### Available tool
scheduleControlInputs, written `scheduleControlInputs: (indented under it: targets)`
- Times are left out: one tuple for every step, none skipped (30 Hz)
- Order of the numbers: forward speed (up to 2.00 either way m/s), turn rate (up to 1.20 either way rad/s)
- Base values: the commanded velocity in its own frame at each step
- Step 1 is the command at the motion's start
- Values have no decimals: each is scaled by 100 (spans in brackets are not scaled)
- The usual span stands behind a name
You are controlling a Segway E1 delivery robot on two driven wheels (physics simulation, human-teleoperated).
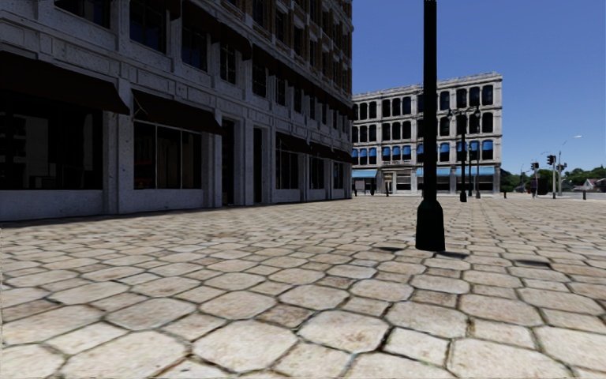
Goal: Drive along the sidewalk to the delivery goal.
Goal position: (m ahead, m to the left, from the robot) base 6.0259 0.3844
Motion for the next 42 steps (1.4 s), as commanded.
scheduleControlInputs:
  targets:
    - [200, 0]
    - [200, 0]
    - [200, 0]
    - [200, 0]
    - [200, 0]
    - [200, 0]
    - [200, 0]
    - [200, 0]
    - [200, 0]
    - [200, 0]
    - [200, 0]
    - [200, 0]
    - [200, 0]
    - [200, 0]
    - [200, 0]
    - [200, 0]
    - [200, 0]
    - [200, 0]
    - [200, 0]
    - [200, 0]
    - [200, 0]
    - [200, 0]
    - [200, 0]
    - [200, 0]
    - [200, 0]
    - [200, 0]
    - [200, 0]
    - [200, 0]
    - [200, 0]
    - [200, 0]
    - [200, 0]
    - [200, 0]
    - [200, 0]
    - [200, 0]
    - [200, 0]
    - [200, 0]
    - [200, 0]
    - [200, 0]
    - [200, 0]
    - [200, 0]
    - [200, 0]
    - [200, 0]
